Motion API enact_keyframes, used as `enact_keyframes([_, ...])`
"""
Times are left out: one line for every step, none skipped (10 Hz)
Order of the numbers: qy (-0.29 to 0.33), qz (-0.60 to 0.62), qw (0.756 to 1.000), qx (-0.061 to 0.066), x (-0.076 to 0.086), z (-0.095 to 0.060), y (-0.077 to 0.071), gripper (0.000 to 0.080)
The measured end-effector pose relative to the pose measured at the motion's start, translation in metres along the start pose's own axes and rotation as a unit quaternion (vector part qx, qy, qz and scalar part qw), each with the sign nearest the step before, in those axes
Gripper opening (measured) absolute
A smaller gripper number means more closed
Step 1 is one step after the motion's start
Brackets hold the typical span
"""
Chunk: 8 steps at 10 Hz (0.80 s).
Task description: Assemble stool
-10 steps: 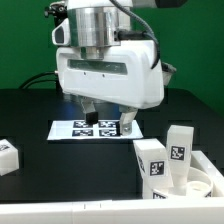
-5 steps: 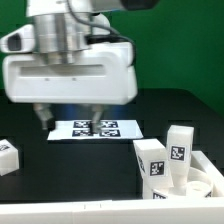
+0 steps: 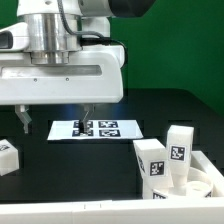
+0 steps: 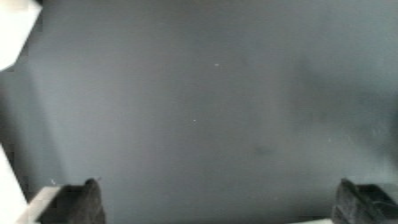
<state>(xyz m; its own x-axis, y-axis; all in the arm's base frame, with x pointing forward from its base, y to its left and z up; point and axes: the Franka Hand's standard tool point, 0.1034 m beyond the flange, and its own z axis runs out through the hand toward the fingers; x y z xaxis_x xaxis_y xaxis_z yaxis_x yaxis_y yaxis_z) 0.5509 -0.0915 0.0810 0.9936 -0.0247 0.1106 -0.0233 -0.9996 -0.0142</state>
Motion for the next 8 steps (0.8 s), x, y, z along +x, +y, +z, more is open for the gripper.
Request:
enact_keyframes([-0.035,-0.052,0.998,0.015,-0.010,0.008,0.013,0.0649])
enact_keyframes([-0.064,-0.079,0.995,0.012,-0.006,0.007,0.023,0.0649])
enact_keyframes([-0.078,-0.108,0.991,0.000,-0.005,0.010,0.023,0.0649])
enact_keyframes([-0.079,-0.148,0.986,-0.002,-0.007,0.012,0.021,0.0649])
enact_keyframes([-0.078,-0.181,0.980,0.000,-0.007,0.012,0.024,0.0649])
enact_keyframes([-0.078,-0.205,0.976,0.002,-0.007,0.012,0.025,0.0649])
enact_keyframes([-0.088,-0.241,0.966,0.004,-0.009,0.012,0.029,0.0649])
enact_keyframes([-0.113,-0.291,0.950,0.003,-0.010,0.015,0.038,0.0649])
